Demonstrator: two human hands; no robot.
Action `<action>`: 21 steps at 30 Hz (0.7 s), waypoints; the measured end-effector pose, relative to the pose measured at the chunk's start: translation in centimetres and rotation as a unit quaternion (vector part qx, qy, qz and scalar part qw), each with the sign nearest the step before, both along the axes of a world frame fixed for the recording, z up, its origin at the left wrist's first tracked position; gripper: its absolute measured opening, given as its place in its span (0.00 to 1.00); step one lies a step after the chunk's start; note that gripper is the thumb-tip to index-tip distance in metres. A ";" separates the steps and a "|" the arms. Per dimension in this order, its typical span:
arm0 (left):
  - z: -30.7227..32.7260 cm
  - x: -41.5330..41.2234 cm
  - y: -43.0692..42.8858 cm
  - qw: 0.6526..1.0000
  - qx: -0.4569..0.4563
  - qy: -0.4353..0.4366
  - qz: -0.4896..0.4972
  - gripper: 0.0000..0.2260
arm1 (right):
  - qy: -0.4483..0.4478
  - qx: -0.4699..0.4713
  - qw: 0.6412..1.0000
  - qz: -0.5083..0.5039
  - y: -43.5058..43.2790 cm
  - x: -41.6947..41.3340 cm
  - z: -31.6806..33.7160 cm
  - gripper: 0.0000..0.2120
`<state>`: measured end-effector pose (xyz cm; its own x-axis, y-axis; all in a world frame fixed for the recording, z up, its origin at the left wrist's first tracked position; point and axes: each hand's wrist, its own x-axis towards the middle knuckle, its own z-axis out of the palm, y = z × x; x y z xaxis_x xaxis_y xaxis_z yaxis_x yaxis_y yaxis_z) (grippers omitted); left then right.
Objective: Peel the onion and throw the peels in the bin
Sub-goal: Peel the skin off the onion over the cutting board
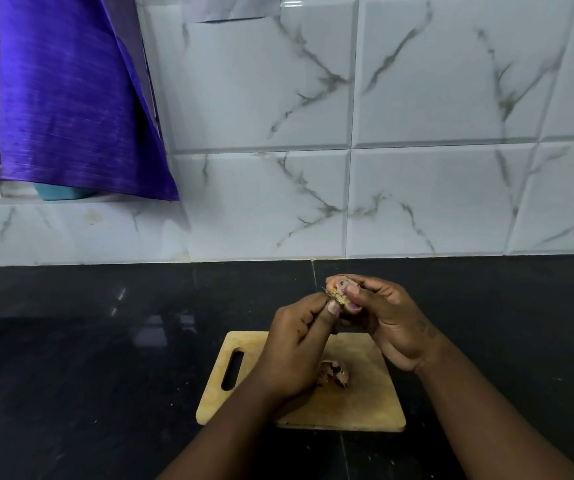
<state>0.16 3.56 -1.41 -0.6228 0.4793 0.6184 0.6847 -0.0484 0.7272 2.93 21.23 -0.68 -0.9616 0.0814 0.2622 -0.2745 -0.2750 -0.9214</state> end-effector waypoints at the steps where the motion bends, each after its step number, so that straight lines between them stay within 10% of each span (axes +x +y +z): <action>1: 0.0 0.4 0.2 0.998 0.026 -0.046 -0.026 0.19 | 0.002 -0.008 1.000 0.023 0.2 -0.1 -0.2 0.22; 7: 0.1 0.4 0.7 0.937 0.139 -0.307 -0.098 0.19 | 0.008 -0.035 0.998 0.048 0.0 -0.7 -0.7 0.30; 15: -0.5 -1.4 -0.7 0.988 -0.047 -0.146 -0.016 0.17 | 0.008 -0.003 1.000 -0.026 -0.2 -0.9 -0.8 0.16; 21: -0.3 -2.6 -2.1 0.963 -0.260 -0.041 0.048 0.17 | -0.022 0.031 0.999 -0.022 -0.1 -0.7 -0.9 0.16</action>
